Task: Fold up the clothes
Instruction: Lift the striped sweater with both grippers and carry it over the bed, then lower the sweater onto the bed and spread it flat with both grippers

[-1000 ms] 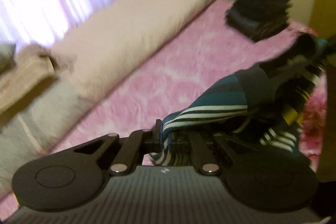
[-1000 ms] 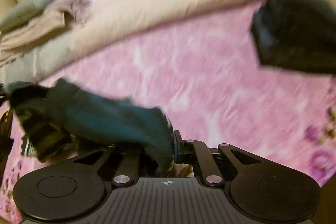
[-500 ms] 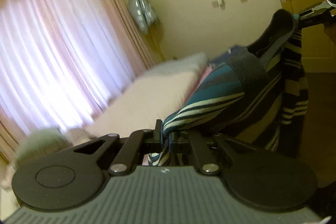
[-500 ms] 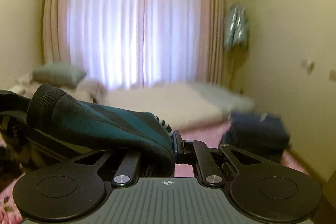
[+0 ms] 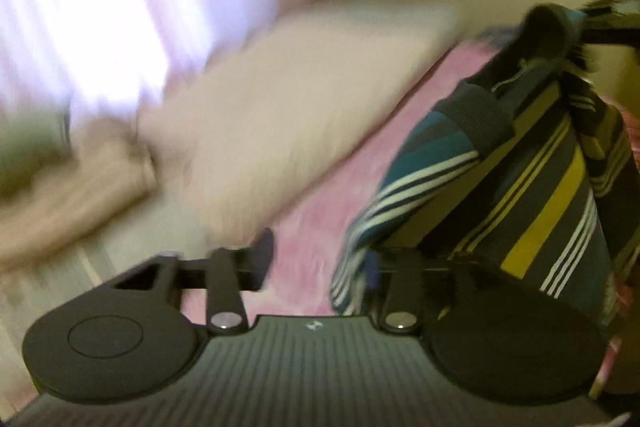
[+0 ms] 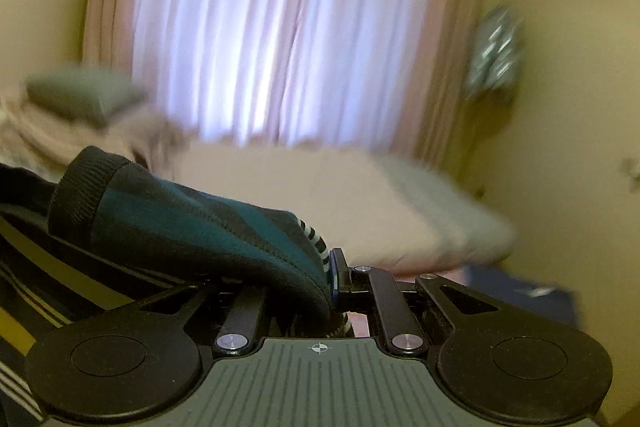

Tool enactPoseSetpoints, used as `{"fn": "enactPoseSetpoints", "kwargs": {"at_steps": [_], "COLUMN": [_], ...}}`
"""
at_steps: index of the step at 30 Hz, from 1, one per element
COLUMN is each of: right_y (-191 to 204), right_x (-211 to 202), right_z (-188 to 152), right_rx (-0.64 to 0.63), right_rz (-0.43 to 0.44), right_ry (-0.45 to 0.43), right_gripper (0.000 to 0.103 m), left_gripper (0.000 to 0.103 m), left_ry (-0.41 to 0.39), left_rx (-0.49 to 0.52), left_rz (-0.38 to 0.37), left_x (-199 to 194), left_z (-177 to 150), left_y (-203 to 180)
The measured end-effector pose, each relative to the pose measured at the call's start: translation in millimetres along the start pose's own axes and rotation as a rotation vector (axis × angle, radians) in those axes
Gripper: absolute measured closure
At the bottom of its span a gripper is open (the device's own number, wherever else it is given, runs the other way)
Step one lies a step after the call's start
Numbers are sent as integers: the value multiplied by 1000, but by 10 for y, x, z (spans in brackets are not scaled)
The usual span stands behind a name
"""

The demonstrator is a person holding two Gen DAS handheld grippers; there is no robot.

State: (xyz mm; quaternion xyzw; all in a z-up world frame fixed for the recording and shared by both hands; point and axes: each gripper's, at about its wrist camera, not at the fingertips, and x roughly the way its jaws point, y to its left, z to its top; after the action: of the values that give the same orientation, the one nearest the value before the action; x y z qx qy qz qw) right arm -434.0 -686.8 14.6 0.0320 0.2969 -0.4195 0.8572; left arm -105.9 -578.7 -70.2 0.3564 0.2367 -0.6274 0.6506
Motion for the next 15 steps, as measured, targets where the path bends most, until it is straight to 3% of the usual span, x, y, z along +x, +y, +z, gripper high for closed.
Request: {"fn": "enactPoseSetpoints", "kwargs": {"at_steps": [1, 2, 4, 7, 10, 12, 15], "right_y": [-39, -76, -81, -23, -2, -23, 255], "right_x": [447, 889, 1361, 1898, 2033, 1988, 1773], "right_z": [-115, -232, -459, -813, -1137, -1265, -1478], "right_rx": [13, 30, 73, 128, 168, 223, 237], "right_rz": [7, 13, 43, 99, 205, 261, 340], "right_ry": [58, 117, 185, 282, 389, 456, 553], "right_gripper": [42, 14, 14, 14, 14, 14, 14], "left_gripper": [59, 63, 67, 61, 58, 54, 45], "left_ry": [69, 130, 208, 306, 422, 478, 552], "left_rx": [-54, -104, -178, -278, -363, -412, -459], "left_rz": [19, 39, 55, 25, 10, -9, -41], "left_x": [353, 659, 984, 1138, 1122, 933, 715], "left_z": [-73, -159, -362, -847, -1358, -1766, -2260], "left_y": [43, 76, 92, 29, -115, -264, -525]}}
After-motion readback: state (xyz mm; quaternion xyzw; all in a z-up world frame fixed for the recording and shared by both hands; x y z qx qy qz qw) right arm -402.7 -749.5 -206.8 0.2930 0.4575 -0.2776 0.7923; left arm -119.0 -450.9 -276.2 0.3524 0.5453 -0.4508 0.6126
